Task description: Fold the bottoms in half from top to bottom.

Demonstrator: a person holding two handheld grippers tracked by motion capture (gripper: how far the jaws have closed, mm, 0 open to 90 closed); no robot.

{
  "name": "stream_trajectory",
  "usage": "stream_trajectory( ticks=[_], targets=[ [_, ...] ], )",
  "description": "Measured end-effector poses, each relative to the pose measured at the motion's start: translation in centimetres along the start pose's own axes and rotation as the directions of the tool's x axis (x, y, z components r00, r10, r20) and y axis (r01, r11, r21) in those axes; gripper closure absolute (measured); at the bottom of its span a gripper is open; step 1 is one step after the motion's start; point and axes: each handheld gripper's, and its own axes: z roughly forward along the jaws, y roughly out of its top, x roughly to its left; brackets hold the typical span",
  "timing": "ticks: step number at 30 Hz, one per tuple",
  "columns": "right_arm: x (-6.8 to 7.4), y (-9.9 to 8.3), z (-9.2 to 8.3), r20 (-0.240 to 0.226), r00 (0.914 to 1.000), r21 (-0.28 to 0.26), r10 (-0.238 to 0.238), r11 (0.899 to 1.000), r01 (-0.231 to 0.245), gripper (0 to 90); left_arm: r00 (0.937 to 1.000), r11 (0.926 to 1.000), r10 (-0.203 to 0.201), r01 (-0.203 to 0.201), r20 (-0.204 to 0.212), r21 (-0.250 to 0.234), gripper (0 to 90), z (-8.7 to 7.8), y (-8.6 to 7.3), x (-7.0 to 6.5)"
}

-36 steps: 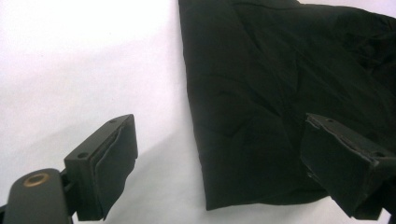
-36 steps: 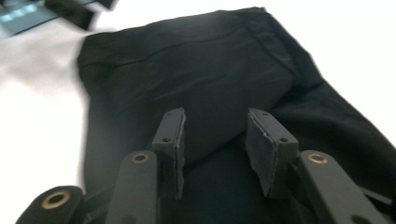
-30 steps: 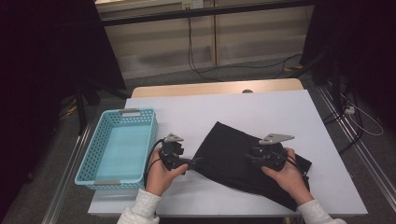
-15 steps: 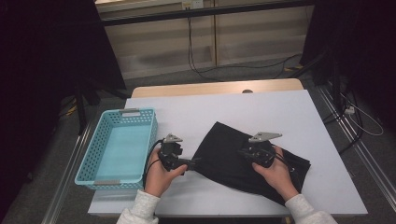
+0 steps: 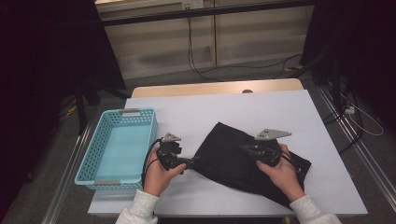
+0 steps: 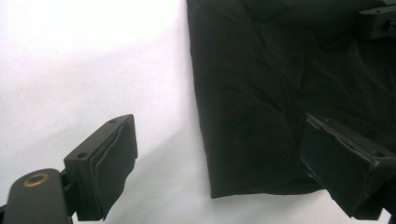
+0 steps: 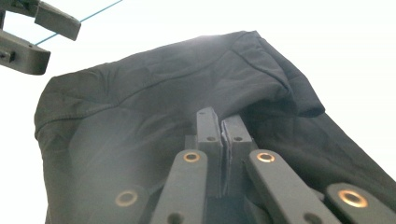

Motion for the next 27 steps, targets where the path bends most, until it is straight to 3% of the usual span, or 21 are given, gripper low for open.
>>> stream_trajectory(
  ticks=[8, 27],
  targets=[
    [-0.6, -0.9, -1.1, 0.009, 0.9993, -0.009, 0.037, 0.999, -0.036, 88.3, 1.0000, 1.0000, 0.005, -0.005, 0.001, 0.000, 11.8, 0.0, 0.1, 0.0],
    [-1.0, -1.2, -3.1, 0.006, 0.9988, -0.029, 0.048, 0.998, -0.048, 88.6, 0.9999, 0.9999, 0.012, -0.012, 0.008, -0.004, 11.7, 0.3, 0.3, -0.4]
  ],
)
